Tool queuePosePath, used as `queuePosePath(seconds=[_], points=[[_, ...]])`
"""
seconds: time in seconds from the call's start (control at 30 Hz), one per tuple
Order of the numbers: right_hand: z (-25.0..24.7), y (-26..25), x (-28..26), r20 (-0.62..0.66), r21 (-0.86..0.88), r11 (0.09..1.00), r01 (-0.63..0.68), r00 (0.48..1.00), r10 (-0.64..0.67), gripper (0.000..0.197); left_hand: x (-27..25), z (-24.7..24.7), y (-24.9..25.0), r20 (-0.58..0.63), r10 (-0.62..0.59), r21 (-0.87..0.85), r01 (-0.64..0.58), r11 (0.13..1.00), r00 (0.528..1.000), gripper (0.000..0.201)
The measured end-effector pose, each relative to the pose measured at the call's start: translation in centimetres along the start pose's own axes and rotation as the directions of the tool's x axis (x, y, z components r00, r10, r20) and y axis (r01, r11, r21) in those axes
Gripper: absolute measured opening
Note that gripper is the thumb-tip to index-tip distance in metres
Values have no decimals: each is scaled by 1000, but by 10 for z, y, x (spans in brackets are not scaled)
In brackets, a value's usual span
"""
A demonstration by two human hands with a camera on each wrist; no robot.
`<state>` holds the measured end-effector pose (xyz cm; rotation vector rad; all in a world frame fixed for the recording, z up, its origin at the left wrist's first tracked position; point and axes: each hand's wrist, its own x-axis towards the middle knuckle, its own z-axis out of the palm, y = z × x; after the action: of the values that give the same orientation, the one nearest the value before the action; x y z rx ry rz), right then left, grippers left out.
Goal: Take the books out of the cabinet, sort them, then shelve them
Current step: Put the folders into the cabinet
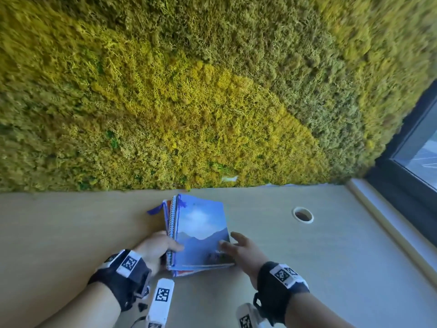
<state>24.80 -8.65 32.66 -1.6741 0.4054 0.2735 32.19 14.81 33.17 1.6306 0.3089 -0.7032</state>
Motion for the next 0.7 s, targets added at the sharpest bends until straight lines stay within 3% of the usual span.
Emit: queuePosePath(seconds=[0.07, 0.17, 0.2, 0.33, 0.47, 0.57, 0.7], points=[[-11, 15, -18, 22, 93, 995, -43, 999, 41, 80, -24, 11, -22, 54, 36, -38, -34, 999, 998, 39], [-32, 24, -64, 113, 112, 994, -11, 994, -1, 27, -67, 33, -54, 172, 124, -148, -99, 984, 977, 62], [-38, 29, -80, 120, 104, 994, 19, 992, -31, 18, -85, 43, -62, 186, 177, -167, -146, 975, 966, 67], [-50, 57, -144, 16, 24, 965, 261, 965, -261, 24, -154, 90, -89, 76, 390, -109, -381, 918, 918, 78], [-54, 80, -212, -26, -126, 913, 387, 919, -393, 36, -206, 122, -124, -50, 531, -70, -533, 843, 846, 81], [-60, 103, -254, -49, -160, 883, 442, 890, -454, 41, -240, 143, -152, -129, 586, -26, -593, 805, 800, 78], [-64, 123, -294, -57, -229, 888, 399, 905, -421, 40, -270, 164, -175, -157, 563, -8, -571, 821, 812, 78]])
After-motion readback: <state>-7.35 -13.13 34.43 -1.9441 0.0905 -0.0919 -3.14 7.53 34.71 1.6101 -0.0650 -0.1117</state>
